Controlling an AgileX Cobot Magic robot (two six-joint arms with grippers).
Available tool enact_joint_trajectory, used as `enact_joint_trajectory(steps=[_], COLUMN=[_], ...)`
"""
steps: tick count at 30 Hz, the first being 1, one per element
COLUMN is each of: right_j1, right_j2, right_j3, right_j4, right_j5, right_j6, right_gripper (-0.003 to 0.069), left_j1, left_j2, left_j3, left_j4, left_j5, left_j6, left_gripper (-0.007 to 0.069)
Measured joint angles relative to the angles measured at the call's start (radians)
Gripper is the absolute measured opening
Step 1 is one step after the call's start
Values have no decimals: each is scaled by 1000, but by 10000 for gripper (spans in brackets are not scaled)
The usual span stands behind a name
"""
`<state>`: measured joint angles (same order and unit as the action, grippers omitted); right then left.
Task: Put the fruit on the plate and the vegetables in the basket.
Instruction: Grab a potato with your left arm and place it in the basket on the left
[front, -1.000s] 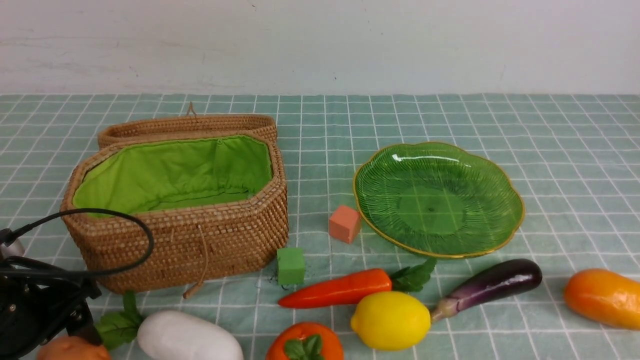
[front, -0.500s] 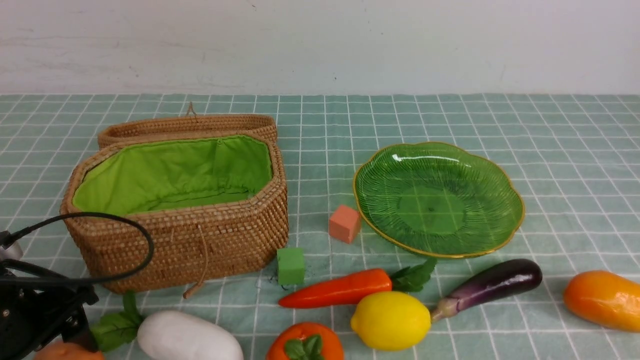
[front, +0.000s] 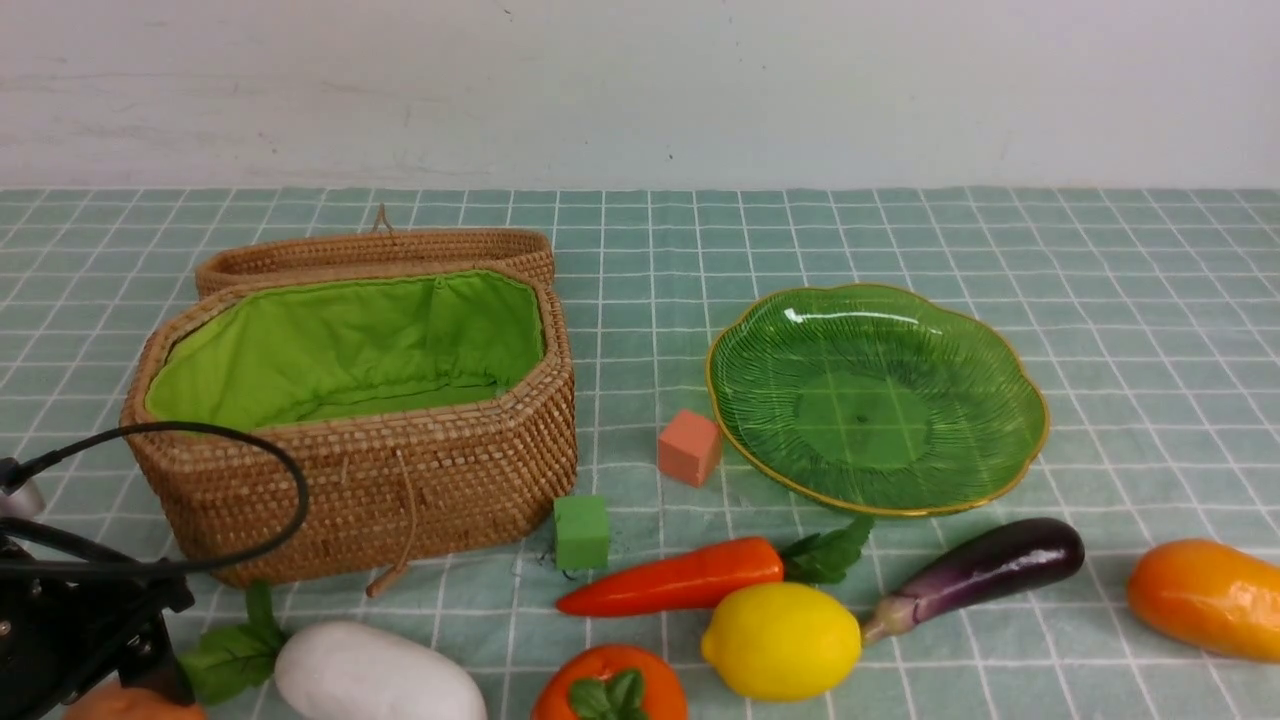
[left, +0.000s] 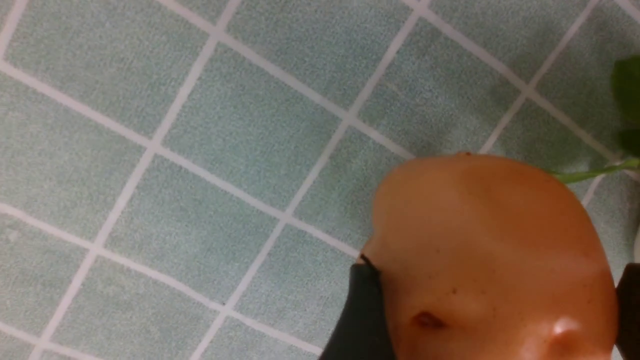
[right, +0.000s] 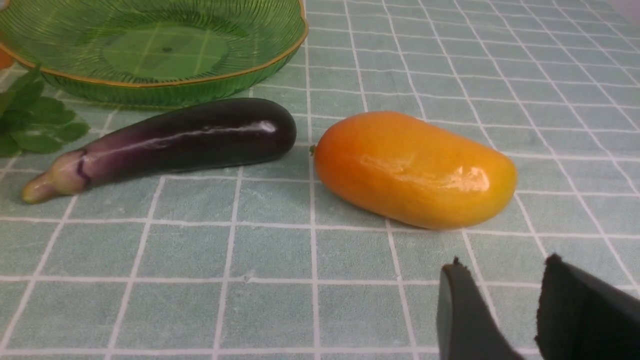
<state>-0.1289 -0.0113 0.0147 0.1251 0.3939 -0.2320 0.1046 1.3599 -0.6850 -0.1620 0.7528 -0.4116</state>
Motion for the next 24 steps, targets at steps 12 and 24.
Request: enact_joint_trajectory(steps=[12, 24], right_j1=[0, 0], right_j2=[0, 0], right_j3=[0, 0], right_j4=[0, 0], right_j5=[0, 0], right_j6=[0, 0], right_gripper=[241, 241], left_j1=[0, 0], left_j2=[-133, -163], left_j3=[-8, -322], left_j4=[-121, -248], left_j5=[30, 81], left_j6=[70, 74], left_gripper=[570, 570])
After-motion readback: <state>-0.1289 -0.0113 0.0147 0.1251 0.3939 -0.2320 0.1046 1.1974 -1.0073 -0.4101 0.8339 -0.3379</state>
